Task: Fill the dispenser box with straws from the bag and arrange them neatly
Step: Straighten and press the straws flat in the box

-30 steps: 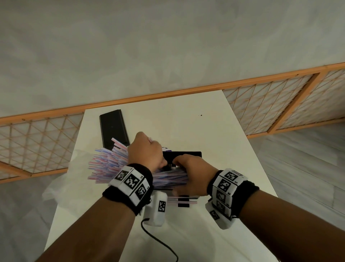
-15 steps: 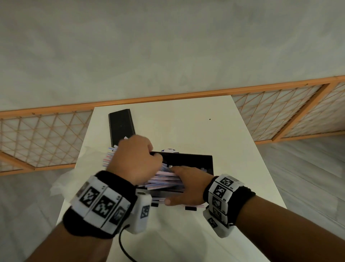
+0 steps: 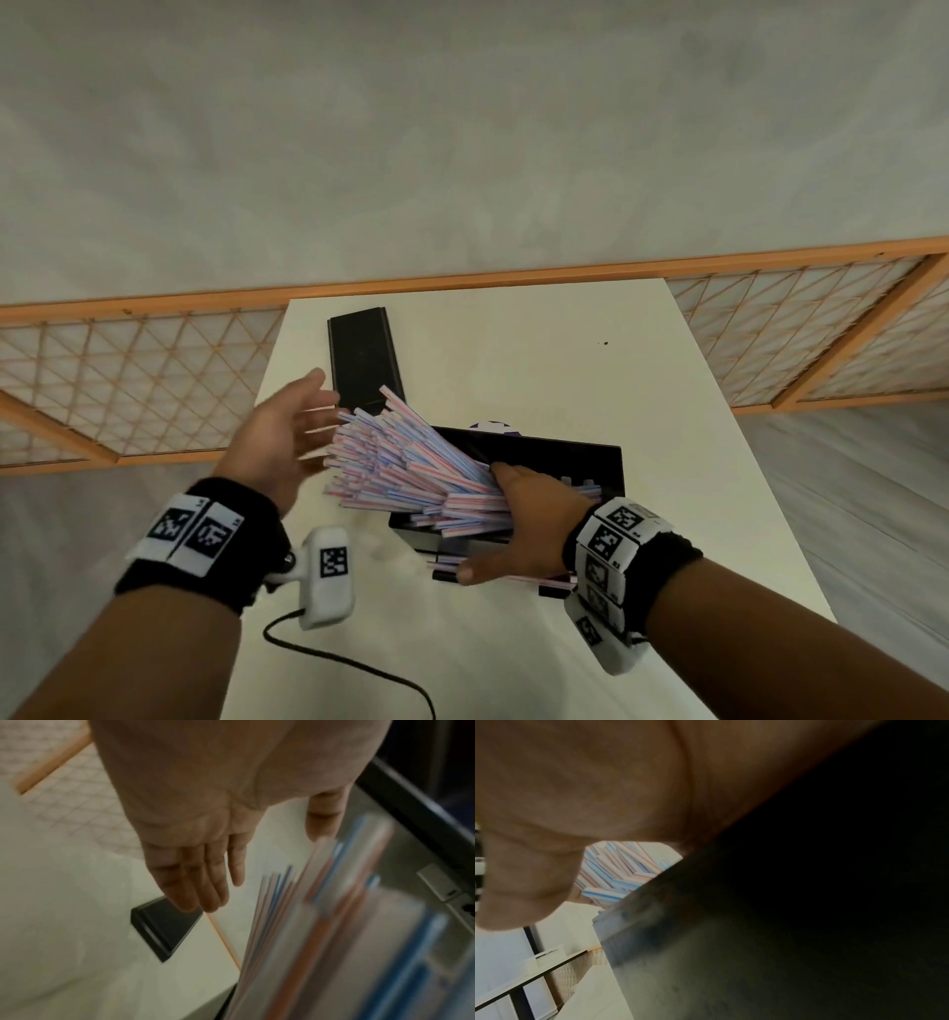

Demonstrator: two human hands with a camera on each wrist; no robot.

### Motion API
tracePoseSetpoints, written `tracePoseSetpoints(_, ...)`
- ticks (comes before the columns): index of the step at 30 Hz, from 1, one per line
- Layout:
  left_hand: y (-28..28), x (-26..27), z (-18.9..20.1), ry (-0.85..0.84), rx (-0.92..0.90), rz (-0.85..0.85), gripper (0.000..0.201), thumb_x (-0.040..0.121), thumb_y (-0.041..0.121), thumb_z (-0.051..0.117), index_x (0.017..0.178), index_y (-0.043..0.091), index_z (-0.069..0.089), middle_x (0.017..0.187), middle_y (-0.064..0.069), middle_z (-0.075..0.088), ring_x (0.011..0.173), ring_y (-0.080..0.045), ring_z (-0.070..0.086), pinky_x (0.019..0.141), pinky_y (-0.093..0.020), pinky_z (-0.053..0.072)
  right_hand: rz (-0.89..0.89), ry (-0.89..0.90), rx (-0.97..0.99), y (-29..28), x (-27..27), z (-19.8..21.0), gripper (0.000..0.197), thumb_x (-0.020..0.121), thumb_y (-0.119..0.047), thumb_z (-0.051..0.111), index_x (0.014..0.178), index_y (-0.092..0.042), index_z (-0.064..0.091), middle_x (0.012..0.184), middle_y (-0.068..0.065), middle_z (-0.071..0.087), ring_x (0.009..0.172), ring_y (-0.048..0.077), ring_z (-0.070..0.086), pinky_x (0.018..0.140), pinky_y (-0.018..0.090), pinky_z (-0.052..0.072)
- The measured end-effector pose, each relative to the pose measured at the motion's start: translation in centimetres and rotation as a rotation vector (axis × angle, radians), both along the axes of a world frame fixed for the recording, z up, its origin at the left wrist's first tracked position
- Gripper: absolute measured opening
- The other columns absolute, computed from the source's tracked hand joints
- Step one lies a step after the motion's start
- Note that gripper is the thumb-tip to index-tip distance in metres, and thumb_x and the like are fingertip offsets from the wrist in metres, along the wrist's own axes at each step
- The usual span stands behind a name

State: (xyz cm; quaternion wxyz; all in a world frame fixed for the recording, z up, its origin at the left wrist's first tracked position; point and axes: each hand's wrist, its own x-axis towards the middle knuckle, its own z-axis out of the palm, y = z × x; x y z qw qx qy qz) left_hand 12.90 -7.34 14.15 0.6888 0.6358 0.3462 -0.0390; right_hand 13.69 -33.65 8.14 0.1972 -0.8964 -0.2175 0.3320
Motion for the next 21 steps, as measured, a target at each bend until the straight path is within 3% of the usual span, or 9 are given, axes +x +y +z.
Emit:
tracePoseSetpoints(2, -0.7, 0.1, -0.7, 0.012, -0.149, -0.057, 0.058, 0.092, 0.057, 0.056, 0.125, 0.01, 0.064, 0.112, -0.009, 0.07, 0.099, -0.028, 0.065, 0.086, -0.044, 0.047, -0.022, 0.015, 0.025, 0.9, 0.3, -0.2, 0.125, 0.054, -0.079, 0.076, 0.15, -0.02, 0.023, 0.143, -0.001, 0.045, 0.128, 0.021, 0.049, 0.107, 0.039, 0.044)
tracePoseSetpoints(4, -1.1, 0.7, -0.8, -0.002, -0.252, -0.124, 0.067, 0.09, 0.061, 0.053, 0.135, 0.013, 0.058, 0.129, -0.008, 0.067, 0.116, -0.031, 0.063, 0.095, -0.047, 0.048, -0.044, 0.021, 0.055, 1.5, 0.6, -0.3, 0.123, 0.052, -0.075, 0.08, 0.149, -0.022, 0.025, 0.141, -0.002, 0.047, 0.126, 0.02, 0.051, 0.106, 0.039, 0.045)
tracePoseSetpoints(8, -0.7, 2.7, -0.3, -0.017, -0.338, -0.273, 0.084, 0.083, 0.067, 0.047, 0.142, 0.009, 0.052, 0.144, -0.011, 0.056, 0.131, -0.033, 0.054, 0.112, -0.052, 0.038, -0.086, 0.042, 0.12, 2.2, 1.2, -0.7, 0.12, 0.042, -0.076, 0.081, 0.141, -0.029, 0.033, 0.132, -0.009, 0.053, 0.118, 0.016, 0.056, 0.101, 0.039, 0.049)
tracePoseSetpoints(13, -0.2, 3.0, 0.0, -0.035, -0.143, -0.595, 0.089, 0.08, 0.072, 0.054, 0.12, -0.007, 0.064, 0.12, -0.028, 0.067, 0.101, -0.038, 0.067, 0.091, -0.045, 0.052, -0.093, 0.058, 0.181, 2.5, 1.5, -0.7, 0.11, 0.038, -0.075, 0.083, 0.132, -0.038, 0.039, 0.125, -0.016, 0.057, 0.112, 0.012, 0.059, 0.098, 0.038, 0.051)
tracePoseSetpoints(17, -0.1, 2.6, -0.5, -0.103, 0.087, -0.824, 0.093, 0.054, 0.088, 0.069, 0.097, 0.006, 0.078, 0.103, -0.02, 0.075, 0.096, -0.035, 0.072, 0.087, -0.041, 0.055, -0.043, 0.044, 0.188, 3.5, 1.4, -0.5, 0.117, 0.036, -0.078, 0.082, 0.136, -0.04, 0.035, 0.128, -0.017, 0.055, 0.115, 0.011, 0.057, 0.1, 0.038, 0.05)
tracePoseSetpoints(19, -0.2, 2.3, -0.8, -0.132, 0.133, -0.873, 0.09, 0.05, 0.089, 0.07, 0.094, 0.011, 0.079, 0.1, -0.015, 0.077, 0.094, -0.034, 0.073, 0.083, -0.035, 0.056, -0.03, 0.035, 0.191, 3.8, 1.3, -0.8, 0.12, 0.036, -0.078, 0.082, 0.139, -0.037, 0.034, 0.131, -0.016, 0.053, 0.117, 0.012, 0.056, 0.101, 0.038, 0.05)
tracePoseSetpoints(21, -0.1, 2.0, -1.1, -0.139, 0.118, -0.889, 0.088, 0.051, 0.087, 0.073, 0.095, 0.01, 0.079, 0.1, -0.016, 0.076, 0.096, -0.037, 0.072, 0.085, -0.039, 0.057, -0.02, 0.018, 0.185, 3.8, 1.3, -0.9, 0.115, 0.039, -0.076, 0.082, 0.137, -0.038, 0.036, 0.129, -0.014, 0.052, 0.115, 0.013, 0.056, 0.101, 0.039, 0.049)
